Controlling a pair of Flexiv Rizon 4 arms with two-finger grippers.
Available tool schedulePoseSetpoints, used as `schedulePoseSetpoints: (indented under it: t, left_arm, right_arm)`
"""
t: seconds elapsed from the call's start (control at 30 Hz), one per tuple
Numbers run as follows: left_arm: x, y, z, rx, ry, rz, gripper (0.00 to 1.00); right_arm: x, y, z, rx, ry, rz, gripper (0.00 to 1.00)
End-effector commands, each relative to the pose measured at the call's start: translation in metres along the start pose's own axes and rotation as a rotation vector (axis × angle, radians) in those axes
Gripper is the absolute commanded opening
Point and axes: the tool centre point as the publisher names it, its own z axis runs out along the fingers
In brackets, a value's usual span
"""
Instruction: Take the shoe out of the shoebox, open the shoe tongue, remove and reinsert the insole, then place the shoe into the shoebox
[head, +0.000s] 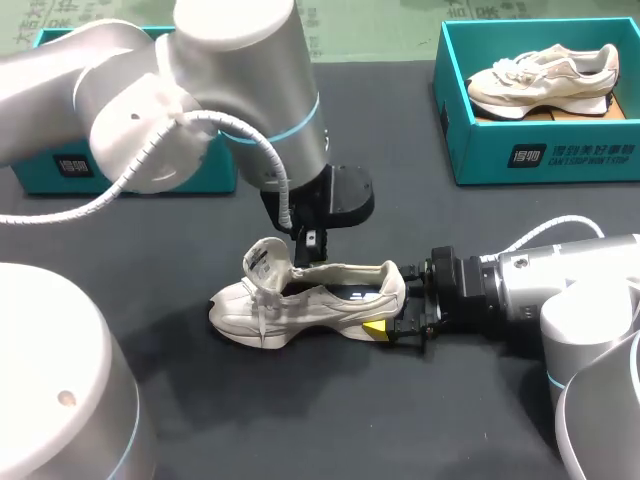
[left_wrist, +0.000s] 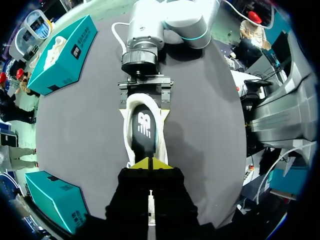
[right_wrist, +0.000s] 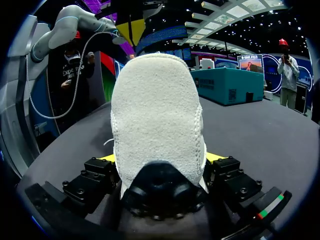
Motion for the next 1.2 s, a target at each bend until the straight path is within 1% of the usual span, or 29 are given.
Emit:
schedulePoseSetpoints:
  t: [0.03, 0.2, 0.33, 0.4, 0.47, 0.6, 0.77, 0.97, 1.2]
  left_arm:
    - [0.001, -0.003, 0.006, -0.026, -0.042, 0.014, 0.0]
    - [-0.005, -0.02, 0.043, -0.045, -0.046, 0.099, 0.0]
    - [-0.013, -0.025, 0.059, -0.042, -0.046, 0.134, 0.0]
    - [-0.017, -0.026, 0.064, -0.037, -0.023, 0.138, 0.0]
    - [-0.021, -0.026, 0.069, -0.048, -0.01, 0.134, 0.0]
    - [-0.023, -0.026, 0.077, -0.044, 0.022, 0.145, 0.0]
    - [-0.021, -0.027, 0.086, -0.044, 0.052, 0.167, 0.0]
    - [-0.014, -0.026, 0.093, -0.054, 0.062, 0.176, 0.0]
    - [-0.008, -0.02, 0.102, -0.066, 0.085, 0.166, 0.0]
  right_arm:
    - [0.0, -0.001, 0.003, 0.004, -0.001, 0.001, 0.0]
    - [0.0, -0.001, 0.003, 0.004, -0.001, 0.001, 0.0]
    - [0.0, -0.001, 0.003, 0.004, -0.001, 0.001, 0.0]
    - [0.0, -0.001, 0.003, 0.004, -0.001, 0.001, 0.0]
    - [0.0, -0.001, 0.003, 0.004, -0.001, 0.001, 0.0]
    - [0.0, -0.001, 0.003, 0.004, -0.001, 0.001, 0.0]
    - [0.0, -0.001, 0.003, 0.004, -0.001, 0.001, 0.0]
    - [0.0, -0.001, 0.003, 0.004, -0.001, 0.001, 0.0]
    - [0.0, -0.001, 0.003, 0.004, -0.001, 0.001, 0.0]
